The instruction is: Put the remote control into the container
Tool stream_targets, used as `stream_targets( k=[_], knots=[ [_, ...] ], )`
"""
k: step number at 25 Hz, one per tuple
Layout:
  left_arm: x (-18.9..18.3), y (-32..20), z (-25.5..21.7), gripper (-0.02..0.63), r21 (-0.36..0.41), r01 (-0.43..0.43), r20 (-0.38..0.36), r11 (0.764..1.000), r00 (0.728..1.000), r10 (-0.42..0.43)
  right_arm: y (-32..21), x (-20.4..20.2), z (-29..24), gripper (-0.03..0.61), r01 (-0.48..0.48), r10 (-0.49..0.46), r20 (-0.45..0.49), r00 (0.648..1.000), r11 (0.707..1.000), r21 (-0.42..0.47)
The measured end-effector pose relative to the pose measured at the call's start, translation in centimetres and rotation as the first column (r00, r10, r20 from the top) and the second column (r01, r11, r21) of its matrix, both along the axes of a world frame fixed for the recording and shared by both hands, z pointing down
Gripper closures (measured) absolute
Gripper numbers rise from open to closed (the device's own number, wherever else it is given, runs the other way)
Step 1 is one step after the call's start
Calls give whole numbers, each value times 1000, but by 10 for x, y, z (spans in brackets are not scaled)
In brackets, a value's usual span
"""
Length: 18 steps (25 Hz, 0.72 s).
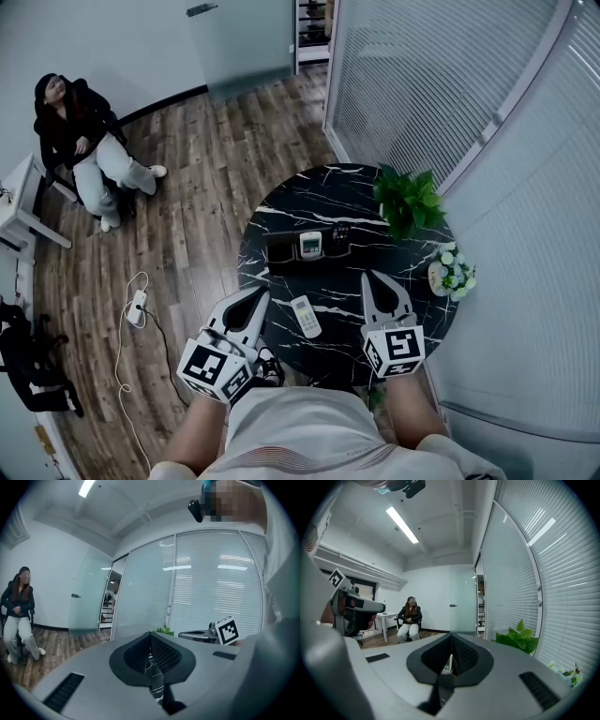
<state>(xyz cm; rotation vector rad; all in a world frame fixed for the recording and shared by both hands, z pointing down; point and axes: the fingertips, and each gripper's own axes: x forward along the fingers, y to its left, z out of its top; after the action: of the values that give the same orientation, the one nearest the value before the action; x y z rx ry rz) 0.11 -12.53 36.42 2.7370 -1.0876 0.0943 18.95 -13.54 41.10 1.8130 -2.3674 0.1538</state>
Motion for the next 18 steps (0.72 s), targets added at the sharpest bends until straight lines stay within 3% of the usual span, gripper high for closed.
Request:
stream_targets(
  k=[7,18],
  knots=[
    [-7,1,7,604,-13,10,-2,1000,1000,-10,-2,-14,7,563,46,-47,-19,999,999,-28],
    [-61,-6,30,604,-79,91,-26,993,995,-93,-23,-83,48,561,171,-184,-70,980,972,-158]
  ],
)
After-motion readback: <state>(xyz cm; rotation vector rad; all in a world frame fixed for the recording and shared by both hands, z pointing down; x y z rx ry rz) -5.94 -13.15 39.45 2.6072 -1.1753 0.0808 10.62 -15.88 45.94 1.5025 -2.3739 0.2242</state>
